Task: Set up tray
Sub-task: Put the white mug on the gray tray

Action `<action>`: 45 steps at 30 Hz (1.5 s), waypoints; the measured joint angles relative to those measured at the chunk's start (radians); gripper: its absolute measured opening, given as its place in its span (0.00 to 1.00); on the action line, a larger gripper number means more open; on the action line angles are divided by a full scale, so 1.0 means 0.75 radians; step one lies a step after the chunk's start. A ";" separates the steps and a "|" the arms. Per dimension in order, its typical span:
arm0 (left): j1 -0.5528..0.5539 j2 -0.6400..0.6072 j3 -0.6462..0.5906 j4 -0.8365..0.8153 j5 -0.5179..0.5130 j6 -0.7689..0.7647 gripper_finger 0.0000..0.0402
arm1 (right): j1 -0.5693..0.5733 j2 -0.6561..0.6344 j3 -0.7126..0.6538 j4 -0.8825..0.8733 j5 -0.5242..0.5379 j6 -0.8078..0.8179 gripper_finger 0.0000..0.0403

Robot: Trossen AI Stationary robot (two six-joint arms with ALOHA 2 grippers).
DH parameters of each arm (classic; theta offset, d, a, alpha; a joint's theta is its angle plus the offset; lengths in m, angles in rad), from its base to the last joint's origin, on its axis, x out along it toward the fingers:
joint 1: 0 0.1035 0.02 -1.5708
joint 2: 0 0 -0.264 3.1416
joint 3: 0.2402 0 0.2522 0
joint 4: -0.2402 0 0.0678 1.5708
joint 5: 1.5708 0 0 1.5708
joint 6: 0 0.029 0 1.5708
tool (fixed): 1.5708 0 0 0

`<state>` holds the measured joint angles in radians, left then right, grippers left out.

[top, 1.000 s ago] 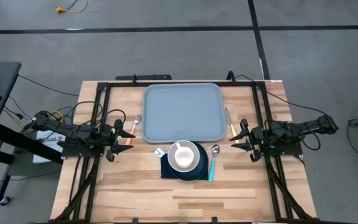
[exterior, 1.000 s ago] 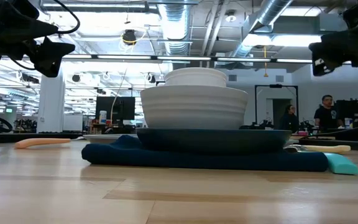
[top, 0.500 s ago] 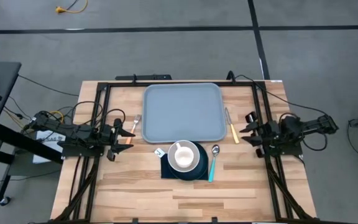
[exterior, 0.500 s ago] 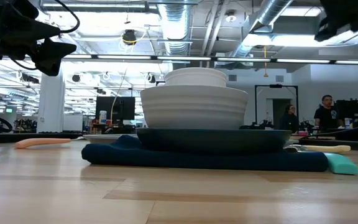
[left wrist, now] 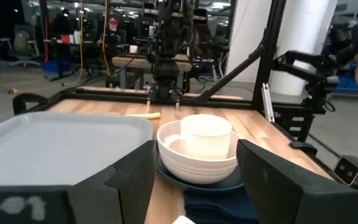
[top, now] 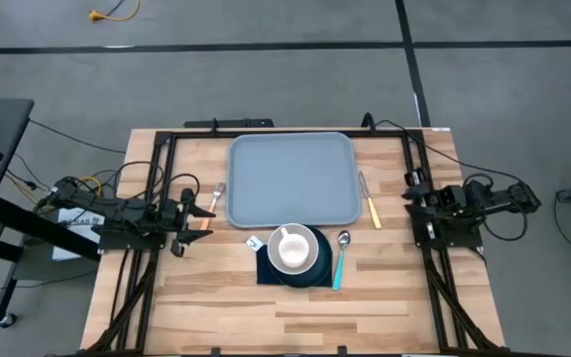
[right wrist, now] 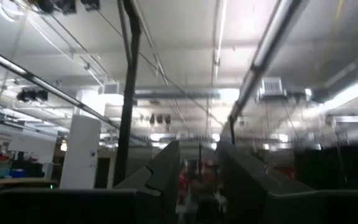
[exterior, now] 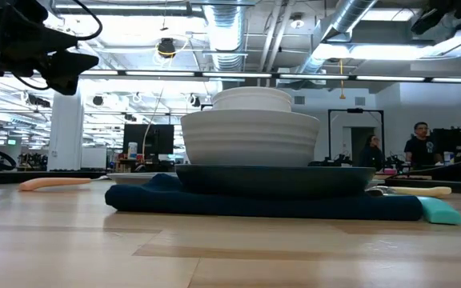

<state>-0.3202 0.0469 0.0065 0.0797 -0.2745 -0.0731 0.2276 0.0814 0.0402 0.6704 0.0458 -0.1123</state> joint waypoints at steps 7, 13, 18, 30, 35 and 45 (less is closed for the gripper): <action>0.000 0.000 0.000 0.106 0.000 -0.054 0.53 | 0.001 0.395 0.043 0.016 0.164 0.216 0.25; 0.000 0.000 0.000 0.327 -0.005 -0.080 0.53 | 0.006 0.716 0.090 0.008 0.153 0.254 0.25; 0.001 0.026 0.053 0.355 -0.065 -0.084 0.53 | 0.010 0.881 0.090 0.002 0.151 0.230 0.25; 0.003 0.529 0.319 0.350 -0.097 -0.113 0.53 | -0.079 1.012 0.093 0.151 0.156 -0.116 0.25; 0.028 0.889 0.560 0.147 -0.094 -0.141 0.53 | -0.133 1.011 0.093 0.128 0.205 0.114 0.25; 0.168 1.465 1.094 -0.204 -0.074 0.009 0.53 | -0.173 1.012 0.092 -0.171 0.301 0.596 0.25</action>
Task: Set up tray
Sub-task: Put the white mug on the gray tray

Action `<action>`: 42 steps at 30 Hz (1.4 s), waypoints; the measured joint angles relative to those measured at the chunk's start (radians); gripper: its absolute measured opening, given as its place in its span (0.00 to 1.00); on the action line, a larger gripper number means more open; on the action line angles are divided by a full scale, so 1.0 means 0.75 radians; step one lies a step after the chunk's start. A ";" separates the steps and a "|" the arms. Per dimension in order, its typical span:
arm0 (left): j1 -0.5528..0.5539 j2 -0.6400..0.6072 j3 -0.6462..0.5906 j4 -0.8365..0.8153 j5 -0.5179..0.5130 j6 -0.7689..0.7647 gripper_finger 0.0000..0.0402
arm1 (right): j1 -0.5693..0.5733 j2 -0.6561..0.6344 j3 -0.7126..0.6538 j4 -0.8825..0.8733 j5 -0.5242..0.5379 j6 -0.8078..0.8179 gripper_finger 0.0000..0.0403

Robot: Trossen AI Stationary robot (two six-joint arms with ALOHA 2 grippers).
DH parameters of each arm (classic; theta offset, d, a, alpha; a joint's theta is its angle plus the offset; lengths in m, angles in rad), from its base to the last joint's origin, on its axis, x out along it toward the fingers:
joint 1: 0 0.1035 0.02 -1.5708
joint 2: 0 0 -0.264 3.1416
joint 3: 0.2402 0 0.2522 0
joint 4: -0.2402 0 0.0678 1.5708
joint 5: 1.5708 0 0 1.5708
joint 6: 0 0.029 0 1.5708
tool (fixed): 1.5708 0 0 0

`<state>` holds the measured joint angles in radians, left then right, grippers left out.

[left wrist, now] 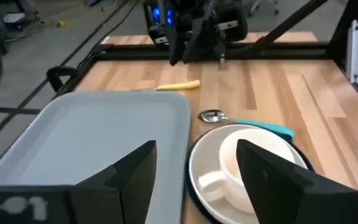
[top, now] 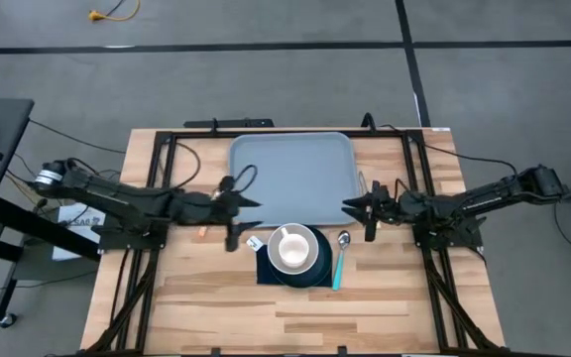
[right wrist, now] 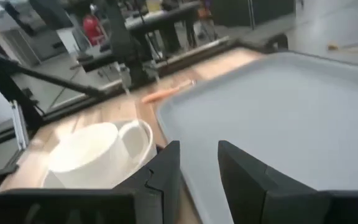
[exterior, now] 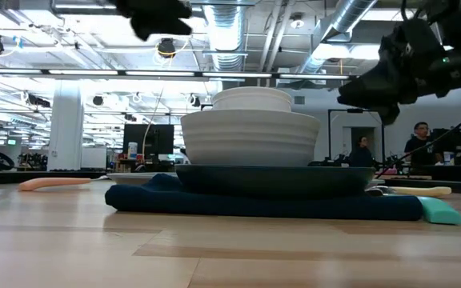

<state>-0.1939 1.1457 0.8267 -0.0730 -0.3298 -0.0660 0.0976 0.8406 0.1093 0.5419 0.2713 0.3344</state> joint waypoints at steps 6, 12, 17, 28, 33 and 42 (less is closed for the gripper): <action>0.039 0.240 0.224 -0.119 0.143 0.047 0.53 | 0.000 -0.002 0.000 0.079 0.128 -0.067 0.25; 0.043 0.427 0.338 -0.188 0.340 0.173 0.53 | 0.026 -0.001 0.000 0.028 0.124 -0.079 0.25; 0.042 0.542 0.364 -0.207 0.373 0.228 0.53 | 0.059 -0.001 0.000 0.011 0.125 -0.158 0.25; 0.046 0.592 0.405 -0.216 0.365 0.201 0.53 | 0.156 -0.001 0.000 -0.013 0.094 -0.791 0.25; 0.045 0.592 0.405 -0.207 0.354 0.137 0.53 | 0.205 -0.001 0.000 0.043 -0.109 -0.831 0.25; 0.045 0.592 0.405 -0.199 0.351 0.087 0.53 | 0.223 -0.005 0.000 0.055 -0.189 -0.795 0.25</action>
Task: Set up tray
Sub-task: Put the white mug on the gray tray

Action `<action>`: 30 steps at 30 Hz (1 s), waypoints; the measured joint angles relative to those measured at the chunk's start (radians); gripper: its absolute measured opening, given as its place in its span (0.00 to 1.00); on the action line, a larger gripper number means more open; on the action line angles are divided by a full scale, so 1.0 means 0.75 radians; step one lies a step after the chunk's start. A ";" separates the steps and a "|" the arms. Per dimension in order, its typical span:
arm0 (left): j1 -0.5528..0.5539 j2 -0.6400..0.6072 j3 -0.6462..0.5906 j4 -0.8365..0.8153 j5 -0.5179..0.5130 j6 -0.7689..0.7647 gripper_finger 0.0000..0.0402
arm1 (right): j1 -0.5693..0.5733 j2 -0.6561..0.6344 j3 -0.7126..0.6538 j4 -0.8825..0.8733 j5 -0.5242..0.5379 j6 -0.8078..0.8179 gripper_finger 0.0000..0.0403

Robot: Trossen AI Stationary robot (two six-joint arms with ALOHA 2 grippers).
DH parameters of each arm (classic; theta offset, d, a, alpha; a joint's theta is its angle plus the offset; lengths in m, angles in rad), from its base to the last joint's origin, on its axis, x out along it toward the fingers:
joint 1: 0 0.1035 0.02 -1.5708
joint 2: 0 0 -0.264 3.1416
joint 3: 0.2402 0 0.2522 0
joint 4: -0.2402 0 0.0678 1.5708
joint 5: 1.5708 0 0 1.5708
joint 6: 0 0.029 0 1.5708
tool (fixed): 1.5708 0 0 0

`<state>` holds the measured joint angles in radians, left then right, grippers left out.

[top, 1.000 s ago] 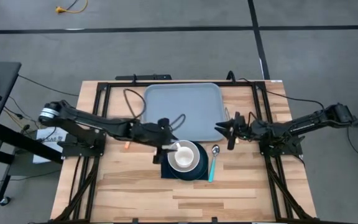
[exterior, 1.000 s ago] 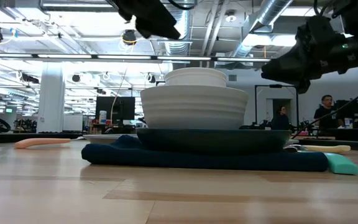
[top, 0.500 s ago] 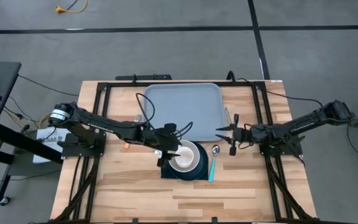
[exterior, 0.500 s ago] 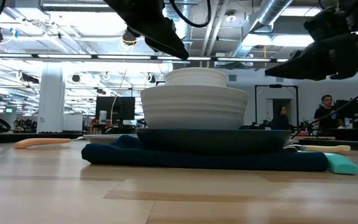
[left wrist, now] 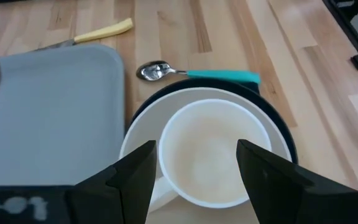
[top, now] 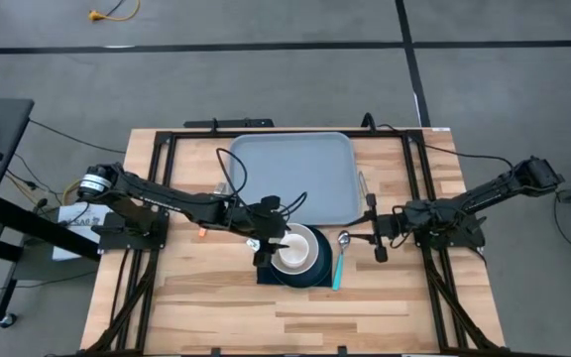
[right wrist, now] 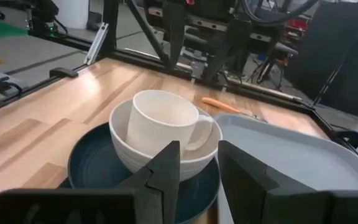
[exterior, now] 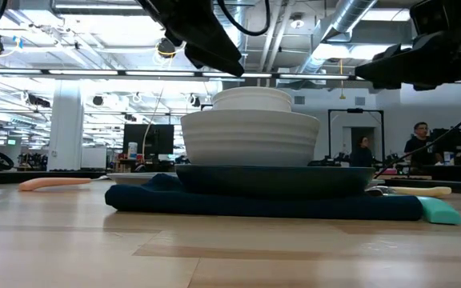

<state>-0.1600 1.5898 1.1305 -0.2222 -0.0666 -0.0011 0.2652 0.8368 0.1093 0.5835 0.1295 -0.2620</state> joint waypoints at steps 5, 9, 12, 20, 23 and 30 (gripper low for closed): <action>-0.005 0.000 0.000 -0.010 0.067 -0.026 0.53 | 0.000 0.000 0.000 -0.006 0.001 0.000 0.25; -0.034 0.000 0.000 -0.011 0.140 0.017 0.53 | 0.000 0.000 0.000 -0.010 0.001 0.000 0.25; -0.066 0.000 0.000 -0.024 0.143 0.107 0.53 | 0.000 0.000 0.000 -0.010 0.001 0.000 0.25; -0.082 0.000 0.000 -0.108 -0.133 0.356 0.53 | 0.000 0.000 0.000 -0.010 0.002 0.000 0.25; -0.075 0.002 0.031 -0.161 -0.196 0.374 0.53 | 0.000 0.000 0.000 -0.011 0.002 0.000 0.25; -0.084 0.002 0.274 -0.444 -0.134 0.249 0.53 | 0.000 0.000 0.000 -0.009 0.002 0.000 0.25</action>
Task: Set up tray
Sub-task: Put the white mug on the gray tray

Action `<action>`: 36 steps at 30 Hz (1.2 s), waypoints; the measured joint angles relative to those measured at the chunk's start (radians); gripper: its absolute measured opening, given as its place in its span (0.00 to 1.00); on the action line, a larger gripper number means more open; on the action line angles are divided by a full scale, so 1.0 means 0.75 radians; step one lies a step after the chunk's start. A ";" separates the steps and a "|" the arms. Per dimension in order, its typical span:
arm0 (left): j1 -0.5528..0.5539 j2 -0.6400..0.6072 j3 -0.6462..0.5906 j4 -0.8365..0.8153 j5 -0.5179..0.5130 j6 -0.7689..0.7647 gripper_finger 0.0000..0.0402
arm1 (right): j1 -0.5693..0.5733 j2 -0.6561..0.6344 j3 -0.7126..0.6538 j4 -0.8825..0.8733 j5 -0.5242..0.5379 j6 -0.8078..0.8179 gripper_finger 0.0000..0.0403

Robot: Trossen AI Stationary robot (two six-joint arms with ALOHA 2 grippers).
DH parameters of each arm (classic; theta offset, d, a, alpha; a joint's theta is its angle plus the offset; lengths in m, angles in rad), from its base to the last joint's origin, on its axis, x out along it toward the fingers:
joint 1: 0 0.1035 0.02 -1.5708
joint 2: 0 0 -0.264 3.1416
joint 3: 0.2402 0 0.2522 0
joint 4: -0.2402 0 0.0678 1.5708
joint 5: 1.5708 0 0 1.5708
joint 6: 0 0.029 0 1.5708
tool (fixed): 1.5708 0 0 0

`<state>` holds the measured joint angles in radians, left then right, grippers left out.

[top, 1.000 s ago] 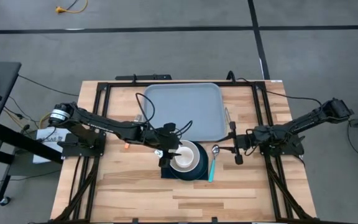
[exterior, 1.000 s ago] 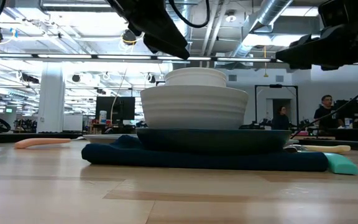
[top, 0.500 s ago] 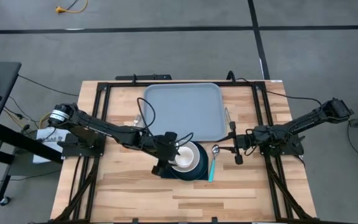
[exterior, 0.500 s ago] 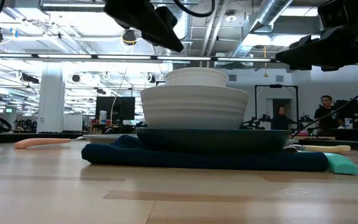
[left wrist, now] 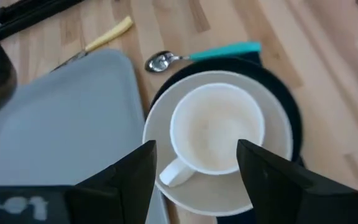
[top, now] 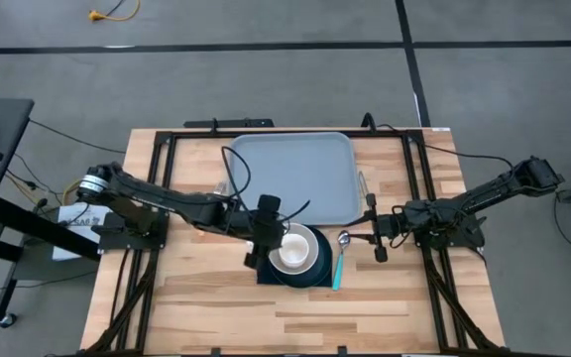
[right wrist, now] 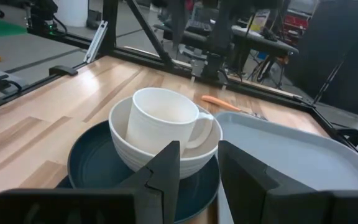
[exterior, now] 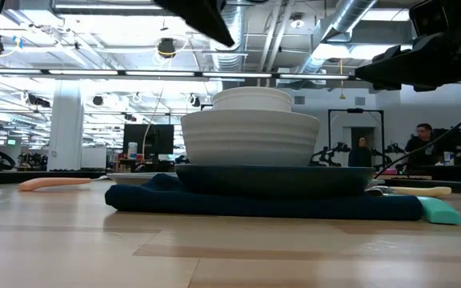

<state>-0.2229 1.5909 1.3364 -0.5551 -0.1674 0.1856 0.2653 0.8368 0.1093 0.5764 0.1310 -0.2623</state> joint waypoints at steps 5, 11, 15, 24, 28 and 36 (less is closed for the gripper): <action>-0.013 0.025 0.059 -0.051 0.090 0.020 0.48 | 0.000 0.000 0.000 0.003 0.000 0.000 0.25; 0.027 0.085 0.116 -0.060 0.037 0.114 0.35 | 0.000 0.001 0.000 0.022 0.000 -0.006 0.25; 0.064 0.088 0.192 -0.132 -0.043 0.115 0.30 | 0.000 0.001 0.000 0.041 0.000 -0.010 0.25; 0.010 0.209 0.221 -0.087 -0.032 0.140 0.27 | 0.000 0.002 0.000 0.047 0.000 -0.010 0.25; -0.018 0.261 0.221 -0.025 -0.076 0.205 0.27 | 0.000 0.002 -0.001 0.038 0.000 -0.010 0.25; -0.024 0.287 0.219 -0.051 -0.200 0.119 0.27 | 0.000 0.002 -0.001 0.039 0.000 -0.010 0.25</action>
<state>-0.2409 1.8061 1.5005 -0.5930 -0.3172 0.2749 0.2653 0.8379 0.1089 0.6060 0.1310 -0.2695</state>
